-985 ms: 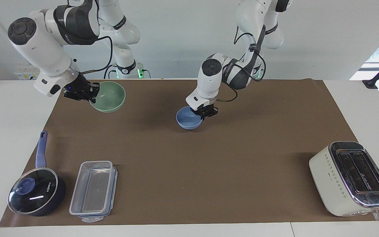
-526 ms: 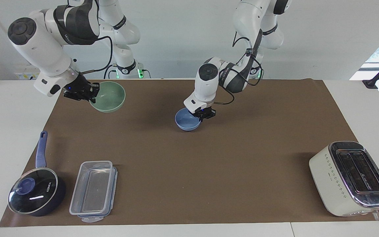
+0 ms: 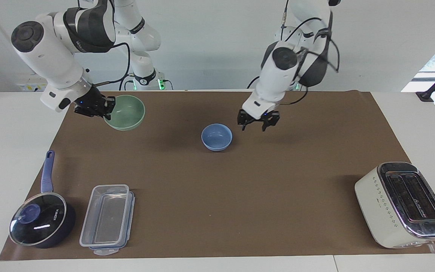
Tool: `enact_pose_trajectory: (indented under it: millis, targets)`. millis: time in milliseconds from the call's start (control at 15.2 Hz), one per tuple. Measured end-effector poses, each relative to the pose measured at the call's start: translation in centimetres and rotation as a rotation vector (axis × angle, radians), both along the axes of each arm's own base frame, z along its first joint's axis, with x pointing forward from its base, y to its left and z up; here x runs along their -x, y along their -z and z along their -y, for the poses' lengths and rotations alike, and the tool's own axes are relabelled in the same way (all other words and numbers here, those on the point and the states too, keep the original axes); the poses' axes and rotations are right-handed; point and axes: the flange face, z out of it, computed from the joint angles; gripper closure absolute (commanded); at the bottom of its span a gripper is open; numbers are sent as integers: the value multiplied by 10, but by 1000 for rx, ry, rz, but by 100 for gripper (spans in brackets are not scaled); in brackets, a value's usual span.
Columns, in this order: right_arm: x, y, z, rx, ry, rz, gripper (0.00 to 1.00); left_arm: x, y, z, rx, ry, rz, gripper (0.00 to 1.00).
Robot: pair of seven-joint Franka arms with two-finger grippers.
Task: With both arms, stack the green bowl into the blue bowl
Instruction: 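Carry the green bowl over the blue bowl while the left gripper withdraws, then lower the green bowl into the blue bowl with the right gripper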
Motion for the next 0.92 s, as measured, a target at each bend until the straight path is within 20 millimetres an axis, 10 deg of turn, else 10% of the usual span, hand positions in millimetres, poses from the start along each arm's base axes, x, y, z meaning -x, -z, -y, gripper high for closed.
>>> enact_pose_trajectory:
  millis: [197, 394, 591, 920]
  targets:
    - [6, 41, -102, -20, 68, 65, 100, -7, -42, -105, 0, 19, -13, 0]
    - [26, 106, -171, -69, 93, 96, 100, -12, -40, -163, 3, 61, -40, 0]
    - [47, 151, -207, -93, 100, 79, 100, -12, -37, -177, -13, 73, -55, 0]
    - [73, 170, -247, -85, 119, 55, 100, -7, -47, -179, -57, 86, -80, 0]
